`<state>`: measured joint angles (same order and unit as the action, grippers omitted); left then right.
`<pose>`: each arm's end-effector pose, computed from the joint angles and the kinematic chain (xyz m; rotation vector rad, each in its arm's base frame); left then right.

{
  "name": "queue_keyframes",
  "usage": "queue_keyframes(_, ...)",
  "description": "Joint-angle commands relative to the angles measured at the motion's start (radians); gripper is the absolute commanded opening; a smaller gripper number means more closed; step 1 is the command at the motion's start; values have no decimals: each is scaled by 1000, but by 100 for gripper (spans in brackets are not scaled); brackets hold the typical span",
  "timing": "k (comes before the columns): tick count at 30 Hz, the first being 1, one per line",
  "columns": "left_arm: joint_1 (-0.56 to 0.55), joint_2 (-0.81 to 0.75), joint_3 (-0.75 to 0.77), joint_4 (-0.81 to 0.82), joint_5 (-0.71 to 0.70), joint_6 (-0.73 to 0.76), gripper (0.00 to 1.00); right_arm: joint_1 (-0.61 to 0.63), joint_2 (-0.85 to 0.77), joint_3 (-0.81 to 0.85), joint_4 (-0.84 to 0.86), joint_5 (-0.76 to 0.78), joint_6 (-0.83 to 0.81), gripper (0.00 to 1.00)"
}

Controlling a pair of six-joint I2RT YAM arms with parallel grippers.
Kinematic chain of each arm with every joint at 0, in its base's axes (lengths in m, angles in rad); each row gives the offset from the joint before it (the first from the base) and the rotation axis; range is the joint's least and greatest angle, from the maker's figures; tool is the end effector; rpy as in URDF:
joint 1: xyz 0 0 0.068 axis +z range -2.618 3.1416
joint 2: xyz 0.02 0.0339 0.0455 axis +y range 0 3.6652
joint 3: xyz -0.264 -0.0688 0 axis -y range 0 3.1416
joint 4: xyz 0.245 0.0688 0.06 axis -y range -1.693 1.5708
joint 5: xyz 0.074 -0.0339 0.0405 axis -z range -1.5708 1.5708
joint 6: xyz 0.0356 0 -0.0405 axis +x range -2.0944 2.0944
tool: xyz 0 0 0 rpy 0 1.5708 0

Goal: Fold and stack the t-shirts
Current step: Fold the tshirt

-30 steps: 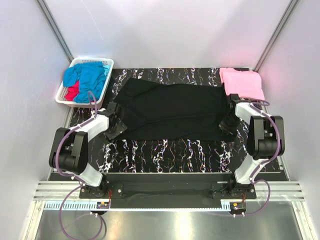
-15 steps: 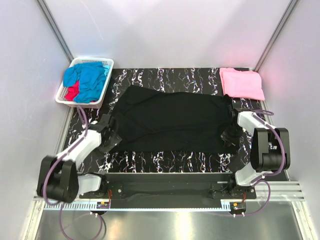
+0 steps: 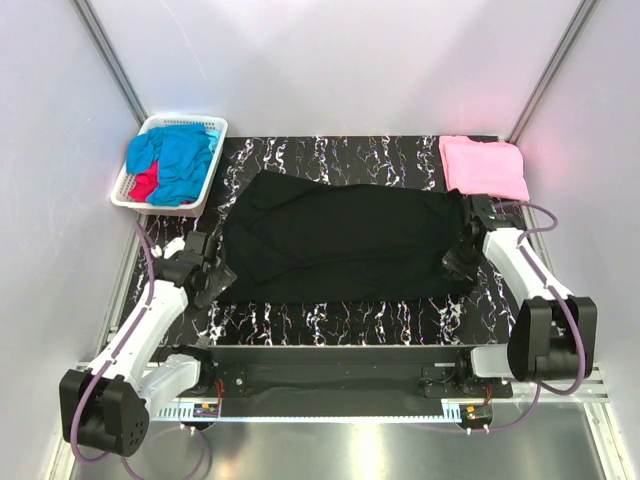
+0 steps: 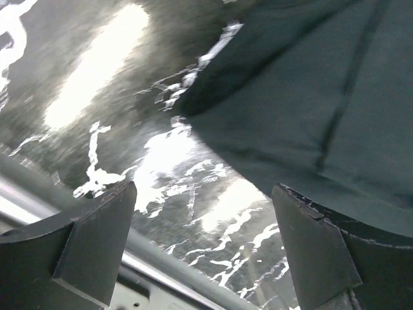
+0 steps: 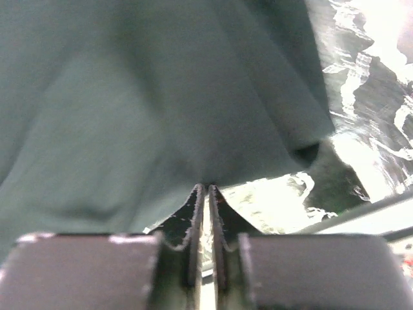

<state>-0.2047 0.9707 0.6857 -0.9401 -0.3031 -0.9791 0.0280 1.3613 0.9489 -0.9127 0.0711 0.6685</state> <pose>0.1583 -0.0220 0.2185 -1.0811 2.4615 0.0788 0.2402 0.0042 0.2223 0.9207 2.7357 0.0251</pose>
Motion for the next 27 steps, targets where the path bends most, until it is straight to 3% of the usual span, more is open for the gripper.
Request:
queue_keyframes(1,-2,19,54,141,90,120,92,116,-54,76,29,-37,-95,17)
queue_keyframes(5,1,45,74,260,165,157,93,197,-90,85,44,5,-89,20)
queue_keyframes(10,25,150,147,274,216,178,94,219,-87,77,-3,185,-38,21)
queue_keyframes(17,27,296,136,469,475,155,90,242,-36,25,139,-40,-66,21)
queue_keyframes(24,27,370,123,460,469,115,80,257,-2,25,140,-16,-70,20)
queue_keyframes(27,24,364,89,465,470,99,71,259,8,16,144,-14,-66,20)
